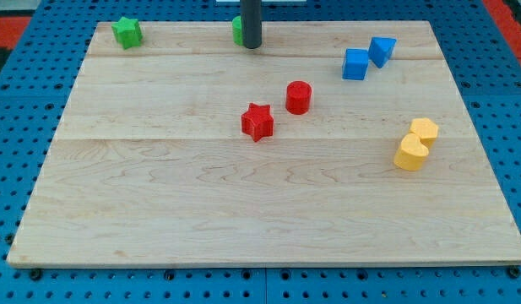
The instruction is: Move the red circle diagonally to the yellow blocks
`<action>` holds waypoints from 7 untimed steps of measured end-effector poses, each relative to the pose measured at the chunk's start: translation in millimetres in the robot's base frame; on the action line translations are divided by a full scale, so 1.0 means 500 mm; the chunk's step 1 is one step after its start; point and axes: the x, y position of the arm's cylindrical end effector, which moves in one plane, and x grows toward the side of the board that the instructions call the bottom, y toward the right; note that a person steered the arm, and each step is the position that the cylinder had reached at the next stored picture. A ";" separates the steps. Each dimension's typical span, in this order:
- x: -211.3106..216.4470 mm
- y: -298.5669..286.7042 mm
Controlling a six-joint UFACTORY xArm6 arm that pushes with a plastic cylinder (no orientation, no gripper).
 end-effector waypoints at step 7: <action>0.098 0.215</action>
